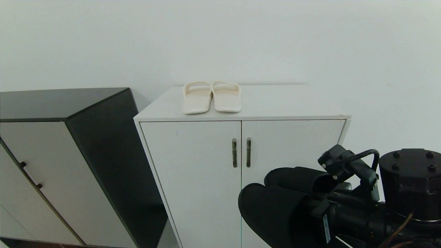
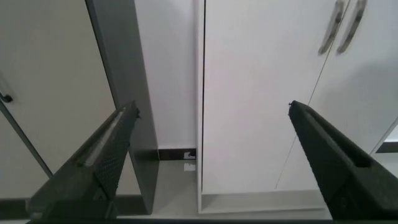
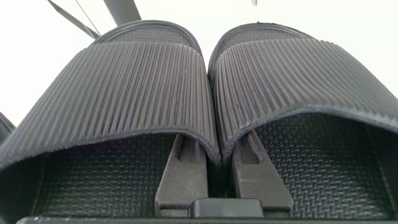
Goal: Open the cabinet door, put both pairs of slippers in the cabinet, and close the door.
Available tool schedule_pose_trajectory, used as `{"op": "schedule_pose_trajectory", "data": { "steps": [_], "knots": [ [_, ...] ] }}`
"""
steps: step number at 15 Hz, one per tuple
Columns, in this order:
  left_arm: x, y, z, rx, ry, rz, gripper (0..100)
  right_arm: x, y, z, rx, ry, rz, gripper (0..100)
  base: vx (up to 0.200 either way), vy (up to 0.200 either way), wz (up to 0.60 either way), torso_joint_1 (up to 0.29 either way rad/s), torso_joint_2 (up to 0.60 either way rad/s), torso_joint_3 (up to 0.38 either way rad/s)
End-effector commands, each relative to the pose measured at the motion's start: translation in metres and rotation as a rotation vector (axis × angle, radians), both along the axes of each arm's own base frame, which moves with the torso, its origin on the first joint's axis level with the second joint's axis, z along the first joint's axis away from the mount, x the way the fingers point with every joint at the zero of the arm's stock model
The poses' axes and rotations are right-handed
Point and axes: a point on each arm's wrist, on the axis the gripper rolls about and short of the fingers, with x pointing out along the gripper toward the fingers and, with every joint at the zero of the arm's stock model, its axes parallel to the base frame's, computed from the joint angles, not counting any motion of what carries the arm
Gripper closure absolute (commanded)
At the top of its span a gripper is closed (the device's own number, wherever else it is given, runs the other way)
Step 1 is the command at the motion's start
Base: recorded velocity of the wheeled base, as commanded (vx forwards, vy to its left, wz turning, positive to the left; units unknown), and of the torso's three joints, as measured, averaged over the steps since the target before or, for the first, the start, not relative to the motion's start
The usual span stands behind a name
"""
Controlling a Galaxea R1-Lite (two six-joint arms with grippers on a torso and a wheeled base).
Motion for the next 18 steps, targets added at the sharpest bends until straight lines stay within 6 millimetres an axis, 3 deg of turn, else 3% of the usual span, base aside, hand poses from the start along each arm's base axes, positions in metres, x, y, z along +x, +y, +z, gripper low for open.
{"op": "schedule_pose_trajectory", "data": {
  "steps": [1, 12, 13, 15, 16, 18],
  "knots": [
    [0.000, 0.000, 0.000, 0.000, 0.000, 0.001, 0, -0.001, -0.001, 0.000, 0.008, -0.007, 0.000, 100, 0.000, 0.000, 0.00, -0.149, 0.46, 0.315],
    [0.002, 0.000, 0.002, 0.073, 0.025, -0.017, 0, 0.001, 0.001, -0.013, 0.015, -0.013, 0.002, 100, 0.000, 0.000, 0.00, -0.090, 0.44, 0.339],
    [0.002, 0.000, 0.010, 0.102, 0.015, -0.019, 0, 0.001, 0.001, -0.013, 0.019, -0.015, 0.000, 100, 0.000, 0.000, 0.00, 0.000, 0.00, 0.000],
    [0.000, 0.000, 0.084, -0.003, -0.074, -0.024, 0, 0.001, 0.001, -0.013, 0.019, -0.016, 0.003, 100, 0.000, 0.000, 0.00, 0.000, 0.00, 0.000],
    [0.007, -0.001, 0.097, -0.004, -0.052, -0.047, 0, 0.001, 0.002, -0.013, 0.017, -0.015, 0.003, 100, 0.000, 0.000, 0.00, 0.000, 0.00, 0.000],
    [0.029, -0.004, 0.099, 0.010, 0.063, -0.164, 0, 0.000, 0.001, -0.012, 0.021, -0.018, 0.005, 100, 0.000, 0.000, 0.00, 0.000, 0.00, 0.000]
  ]
}}
